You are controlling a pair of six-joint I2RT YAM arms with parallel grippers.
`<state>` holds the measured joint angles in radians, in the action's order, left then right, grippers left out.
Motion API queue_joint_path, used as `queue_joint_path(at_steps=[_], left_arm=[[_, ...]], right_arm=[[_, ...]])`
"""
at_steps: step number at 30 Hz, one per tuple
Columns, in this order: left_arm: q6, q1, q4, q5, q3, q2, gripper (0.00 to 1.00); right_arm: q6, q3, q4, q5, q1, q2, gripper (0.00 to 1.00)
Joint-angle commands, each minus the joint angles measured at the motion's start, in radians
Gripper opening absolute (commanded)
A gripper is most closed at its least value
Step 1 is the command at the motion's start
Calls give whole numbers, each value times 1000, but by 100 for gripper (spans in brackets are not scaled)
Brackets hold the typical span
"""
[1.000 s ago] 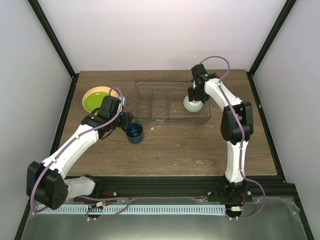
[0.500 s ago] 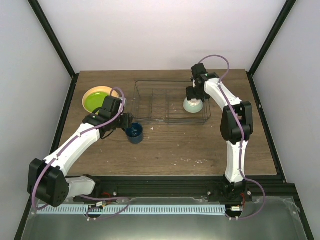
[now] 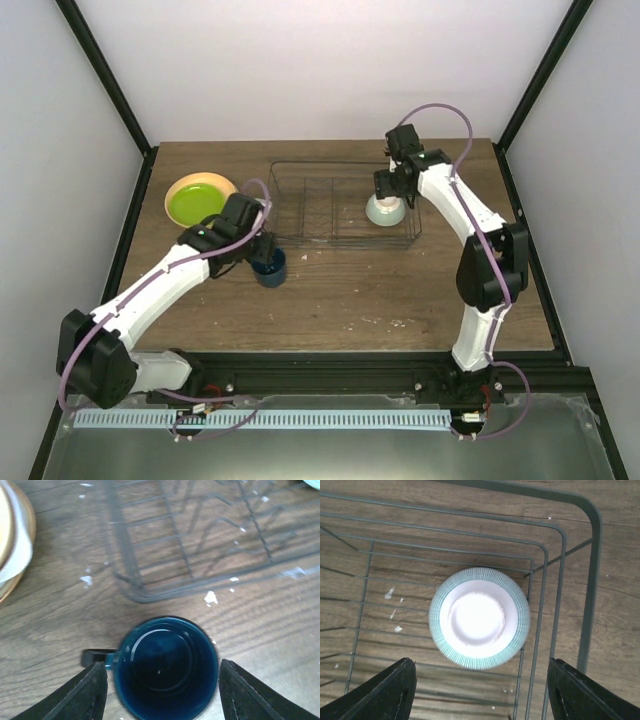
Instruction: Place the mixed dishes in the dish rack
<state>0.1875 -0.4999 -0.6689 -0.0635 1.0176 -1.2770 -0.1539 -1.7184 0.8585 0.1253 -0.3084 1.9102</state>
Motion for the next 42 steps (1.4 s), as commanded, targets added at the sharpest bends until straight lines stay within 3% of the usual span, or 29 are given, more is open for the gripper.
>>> queue_joint_path(at_steps=[1,8,18,27,30,37,42], left_arm=[[-30,-113,-77,-73,60,-37,62],[-9,-206,-121,-107,53,-103,61],[20,-233,-92,-120,-2,-186,59],[22,-256,-35,-128,10,-345,57],[25,-259,-27,-129,21,-388,45],[30,-263,-22,-124,30,-397,2],[40,-263,-31,-100,32,-324,0]], right_arm=[[-28,91,-43,25,-25,-97,73],[-45,212,-58,45,-25,-179,73],[-71,410,-130,-4,-24,-339,74],[-84,501,-167,-32,-25,-378,75],[-83,511,-172,-32,-26,-393,75],[-78,511,-171,-26,-25,-401,74],[-68,532,-187,-47,-24,-413,74]])
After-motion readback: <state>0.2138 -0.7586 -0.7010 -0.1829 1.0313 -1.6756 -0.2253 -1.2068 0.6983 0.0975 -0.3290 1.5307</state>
